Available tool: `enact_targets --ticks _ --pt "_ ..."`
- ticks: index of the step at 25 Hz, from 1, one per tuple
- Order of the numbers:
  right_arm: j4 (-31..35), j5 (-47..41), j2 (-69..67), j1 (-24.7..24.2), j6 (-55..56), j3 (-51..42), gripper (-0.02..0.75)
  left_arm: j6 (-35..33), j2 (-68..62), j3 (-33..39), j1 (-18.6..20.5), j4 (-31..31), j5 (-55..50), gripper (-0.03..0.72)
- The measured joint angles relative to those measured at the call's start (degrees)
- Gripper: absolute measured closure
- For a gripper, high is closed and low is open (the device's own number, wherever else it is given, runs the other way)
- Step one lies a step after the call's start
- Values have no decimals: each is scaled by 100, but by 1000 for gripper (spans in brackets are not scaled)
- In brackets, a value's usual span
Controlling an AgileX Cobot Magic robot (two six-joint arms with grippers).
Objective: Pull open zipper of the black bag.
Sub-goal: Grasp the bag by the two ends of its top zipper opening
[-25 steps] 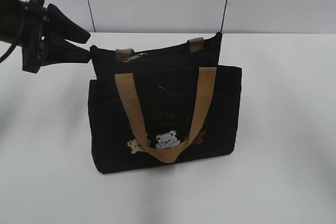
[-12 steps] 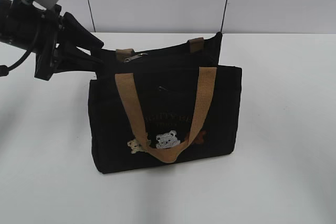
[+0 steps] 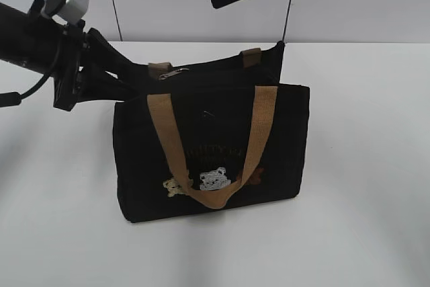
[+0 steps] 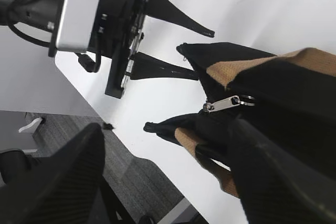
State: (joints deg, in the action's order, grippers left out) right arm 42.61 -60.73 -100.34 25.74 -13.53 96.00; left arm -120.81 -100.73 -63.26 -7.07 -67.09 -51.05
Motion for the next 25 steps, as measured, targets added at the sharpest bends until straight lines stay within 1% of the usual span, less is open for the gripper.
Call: enact_targets --ticks 4,6,13,16,22,25 --pt "83 0 -115 0 0 18 183 0 -42 0 -33 -30 0 295" --pt "115 0 -206 13 0 18 183 0 -37 0 -38 -32 0 309" --pt "120 222 -455 291 -156 29 183 0 148 -4 -40 -56 50 400" --pt "75 256 -600 318 -161 29 183 0 155 -6 -40 -42 63 456" --pt "-202 300 -845 318 -161 29 183 -7 155 -11 -40 -2 57 631" --pt "-296 391 -950 318 -161 29 183 -7 155 -11 -40 -2 52 637"
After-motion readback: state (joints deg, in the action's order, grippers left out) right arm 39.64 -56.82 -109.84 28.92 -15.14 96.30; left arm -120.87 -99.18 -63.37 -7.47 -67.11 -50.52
